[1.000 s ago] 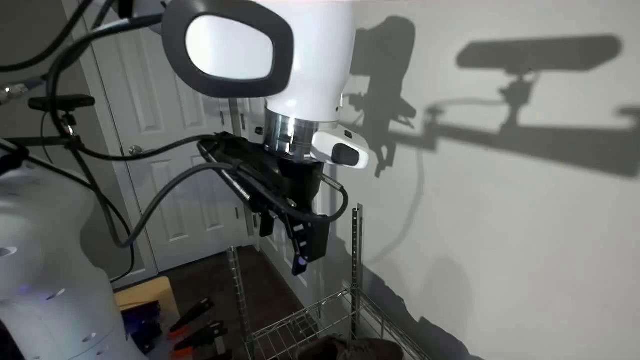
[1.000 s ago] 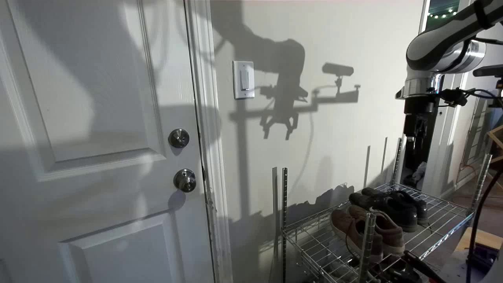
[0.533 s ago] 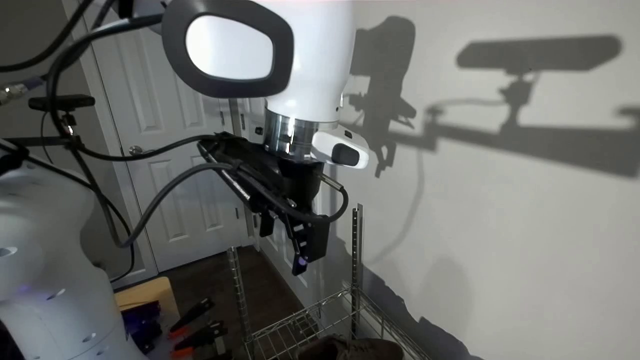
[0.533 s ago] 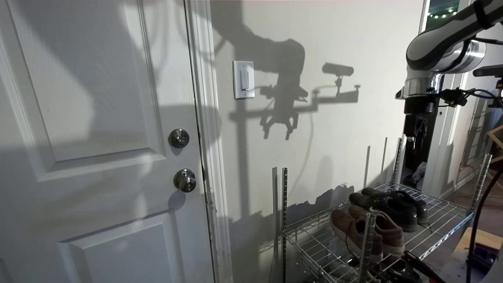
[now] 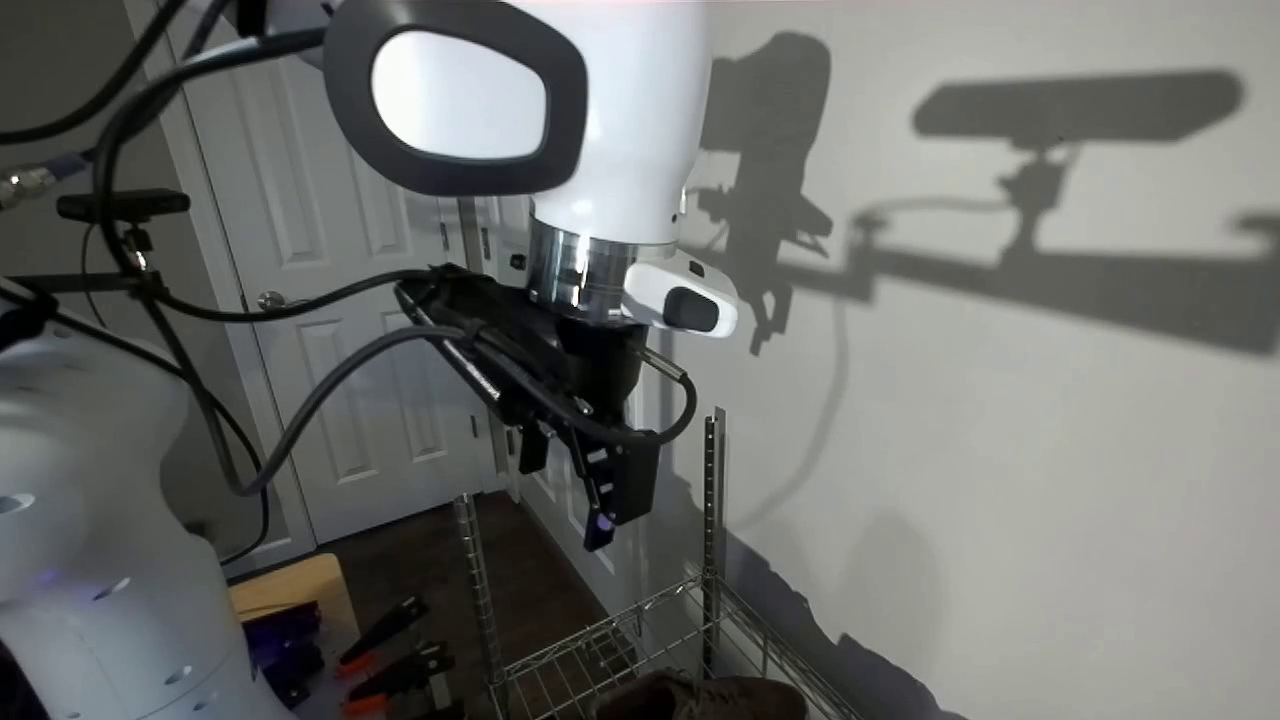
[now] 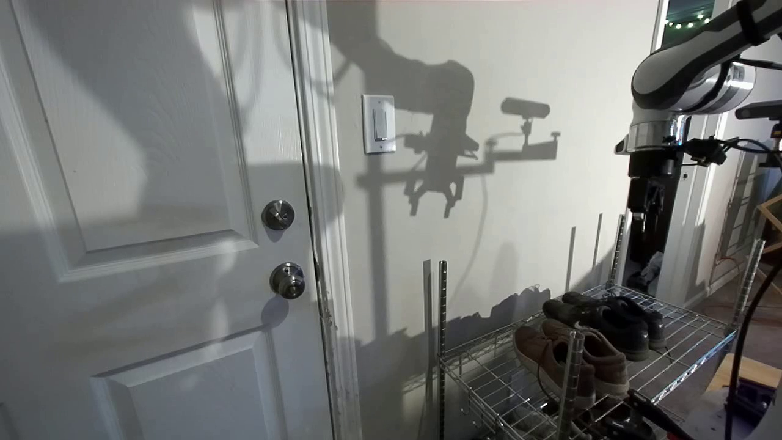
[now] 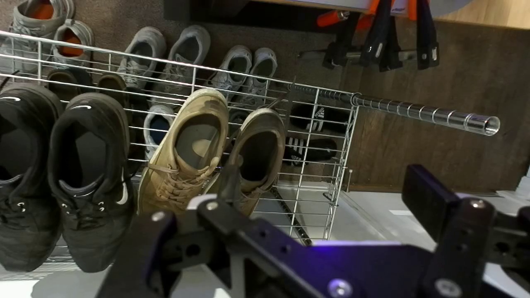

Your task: Switch off the light

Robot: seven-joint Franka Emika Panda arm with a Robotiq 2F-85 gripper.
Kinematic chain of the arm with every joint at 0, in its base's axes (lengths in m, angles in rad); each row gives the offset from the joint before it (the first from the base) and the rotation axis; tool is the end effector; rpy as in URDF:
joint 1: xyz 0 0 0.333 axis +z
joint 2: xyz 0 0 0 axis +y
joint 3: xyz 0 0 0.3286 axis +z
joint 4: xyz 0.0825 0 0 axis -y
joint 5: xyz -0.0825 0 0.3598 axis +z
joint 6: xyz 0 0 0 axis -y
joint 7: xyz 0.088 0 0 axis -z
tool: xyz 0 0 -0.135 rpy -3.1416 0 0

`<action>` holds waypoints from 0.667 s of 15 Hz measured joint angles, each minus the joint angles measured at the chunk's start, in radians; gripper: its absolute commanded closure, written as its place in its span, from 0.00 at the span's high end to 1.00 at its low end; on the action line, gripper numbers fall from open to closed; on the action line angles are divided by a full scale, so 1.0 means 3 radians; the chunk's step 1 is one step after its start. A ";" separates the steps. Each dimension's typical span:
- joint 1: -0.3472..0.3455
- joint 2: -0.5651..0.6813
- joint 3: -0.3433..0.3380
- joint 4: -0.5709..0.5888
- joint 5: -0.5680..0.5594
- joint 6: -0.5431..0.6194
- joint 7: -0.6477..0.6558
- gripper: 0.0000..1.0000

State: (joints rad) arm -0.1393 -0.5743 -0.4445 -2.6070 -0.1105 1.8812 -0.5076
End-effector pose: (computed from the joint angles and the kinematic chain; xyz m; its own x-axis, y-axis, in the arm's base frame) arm 0.2640 -0.1834 0.4019 0.9935 0.0648 -0.0936 0.0439 -0.9766 -0.2105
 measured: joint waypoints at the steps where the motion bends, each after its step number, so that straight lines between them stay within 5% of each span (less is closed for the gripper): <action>1: 0.0000 0.0000 0.0000 0.0000 0.0000 0.0000 0.0000 1.00; 10: -0.0010 -0.0048 0.0219 -0.0140 -0.0129 0.0040 0.0000 1.00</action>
State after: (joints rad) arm -0.1422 -0.5886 -0.3788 -2.6489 -0.1493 1.8931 -0.5076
